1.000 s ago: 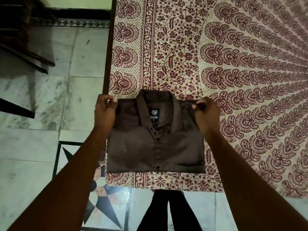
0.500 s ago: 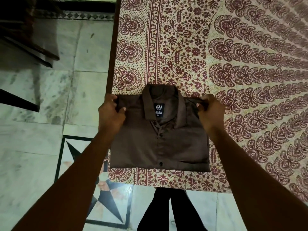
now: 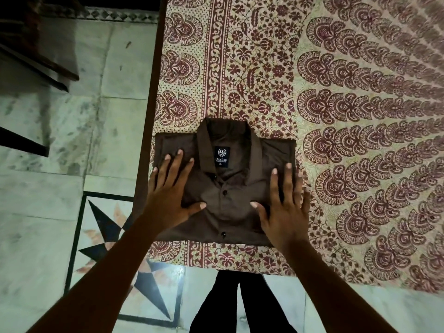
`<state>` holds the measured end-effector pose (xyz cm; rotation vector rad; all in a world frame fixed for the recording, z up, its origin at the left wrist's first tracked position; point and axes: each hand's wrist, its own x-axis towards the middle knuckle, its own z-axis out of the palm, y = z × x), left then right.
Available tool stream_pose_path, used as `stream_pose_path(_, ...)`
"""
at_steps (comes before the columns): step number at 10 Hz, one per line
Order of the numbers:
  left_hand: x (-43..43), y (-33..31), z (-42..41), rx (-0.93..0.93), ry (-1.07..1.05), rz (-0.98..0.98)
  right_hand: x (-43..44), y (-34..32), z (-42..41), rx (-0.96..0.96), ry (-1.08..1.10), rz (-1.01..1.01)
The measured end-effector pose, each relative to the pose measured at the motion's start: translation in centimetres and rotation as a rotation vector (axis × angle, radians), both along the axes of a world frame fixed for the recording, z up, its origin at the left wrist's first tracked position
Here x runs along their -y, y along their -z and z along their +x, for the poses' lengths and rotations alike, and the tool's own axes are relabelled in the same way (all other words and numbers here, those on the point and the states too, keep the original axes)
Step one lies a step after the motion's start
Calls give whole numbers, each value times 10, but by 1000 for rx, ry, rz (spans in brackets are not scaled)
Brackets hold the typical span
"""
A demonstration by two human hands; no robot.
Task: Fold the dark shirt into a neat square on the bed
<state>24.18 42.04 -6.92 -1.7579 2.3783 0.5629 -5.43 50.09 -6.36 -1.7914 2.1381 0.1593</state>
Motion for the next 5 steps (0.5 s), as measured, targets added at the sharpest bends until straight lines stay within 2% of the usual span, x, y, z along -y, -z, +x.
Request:
stream_pose_path(1, -15, -16, -9, -47, -38, -87, -6, -14, 7, 3, -6, -42)
stream_pose_path(2, -38, -20, -9, -32, -35, -68, -29, -13, 7, 78, -202, -43)
stream_pose_path(4, -43, -9, -2, 33, 42, -7, -45, -1, -16, 85, -127, -2)
stream_pose_path(5, -54, -25, -17, -109, -99, 24, -48, -15, -15, 180, -66, -40)
